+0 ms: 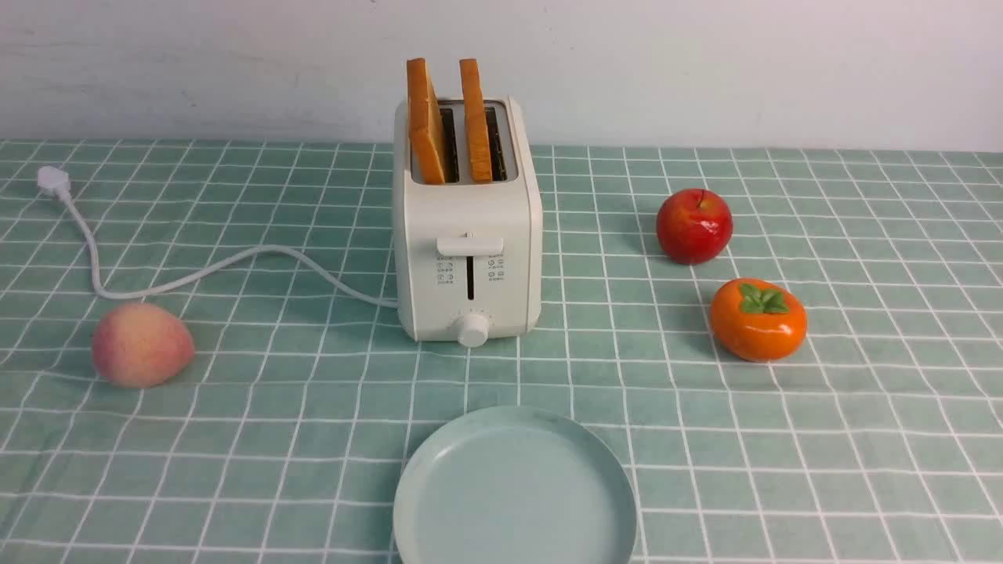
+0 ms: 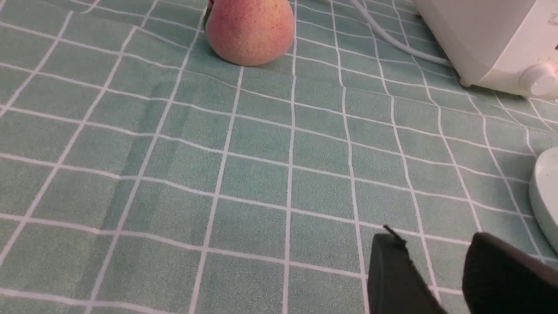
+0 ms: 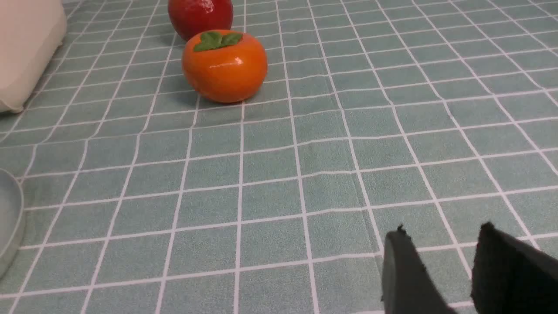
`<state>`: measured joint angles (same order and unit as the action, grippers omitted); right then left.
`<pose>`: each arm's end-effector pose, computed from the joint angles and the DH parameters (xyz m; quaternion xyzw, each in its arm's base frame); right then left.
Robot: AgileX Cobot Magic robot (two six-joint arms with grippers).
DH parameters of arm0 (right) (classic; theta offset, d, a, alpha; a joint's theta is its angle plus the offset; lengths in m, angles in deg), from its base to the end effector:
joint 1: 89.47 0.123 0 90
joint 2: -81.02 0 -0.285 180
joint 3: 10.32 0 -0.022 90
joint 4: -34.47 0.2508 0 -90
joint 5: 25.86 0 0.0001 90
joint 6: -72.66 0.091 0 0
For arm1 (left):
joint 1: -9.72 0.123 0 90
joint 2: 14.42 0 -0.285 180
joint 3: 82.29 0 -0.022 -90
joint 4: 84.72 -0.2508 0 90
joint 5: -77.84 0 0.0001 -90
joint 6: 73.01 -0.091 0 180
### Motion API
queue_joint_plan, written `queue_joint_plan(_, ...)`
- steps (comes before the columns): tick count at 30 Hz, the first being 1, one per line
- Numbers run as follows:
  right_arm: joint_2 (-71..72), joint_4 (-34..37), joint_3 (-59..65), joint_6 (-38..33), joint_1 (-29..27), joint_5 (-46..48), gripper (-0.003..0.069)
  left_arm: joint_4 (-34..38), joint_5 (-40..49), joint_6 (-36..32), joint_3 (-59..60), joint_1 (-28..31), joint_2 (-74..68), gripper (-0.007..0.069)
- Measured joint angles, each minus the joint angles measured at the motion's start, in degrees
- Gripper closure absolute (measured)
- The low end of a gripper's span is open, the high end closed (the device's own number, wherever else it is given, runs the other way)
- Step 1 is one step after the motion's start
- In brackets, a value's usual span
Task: Take toasted bread from bread machine on blue coffee table place on plate.
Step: 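Reach for a toast slice standing in the toaster with the left gripper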
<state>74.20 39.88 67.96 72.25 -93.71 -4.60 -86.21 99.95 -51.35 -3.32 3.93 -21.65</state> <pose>0.0524 -0.0008 0.1746 0.0517 0.7983 0.0157 0.5998 0.0522 -0.0044 0.1688 -0.1051 0.8037 -0.1282 0.5714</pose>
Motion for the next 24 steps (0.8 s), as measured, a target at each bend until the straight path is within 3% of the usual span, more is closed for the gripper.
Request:
queue_joint_plan(8, 0.0, 0.0, 0.0, 0.0, 0.0, 0.0, 0.0419, -0.08, 0.0, -0.05, 0.0, 0.0, 0.0, 0.0386)
queue_joint_plan(18, 0.0, 0.0, 0.0, 0.0, 0.0, 0.0, 0.0419, -5.92, -0.07, -0.3, 0.0, 0.0, 0.0, 0.0384)
queue_joint_plan(22, 0.0, 0.0, 0.0, 0.0, 0.0, 0.0, 0.0419, -7.3, -2.67, -0.23, 0.0, 0.0, 0.0, 0.0383)
queue_joint_plan(24, 0.0, 0.0, 0.0, 0.0, 0.0, 0.0, 0.0419, -4.29, -7.73, 2.07, 0.0, 0.0, 0.0, 0.0383)
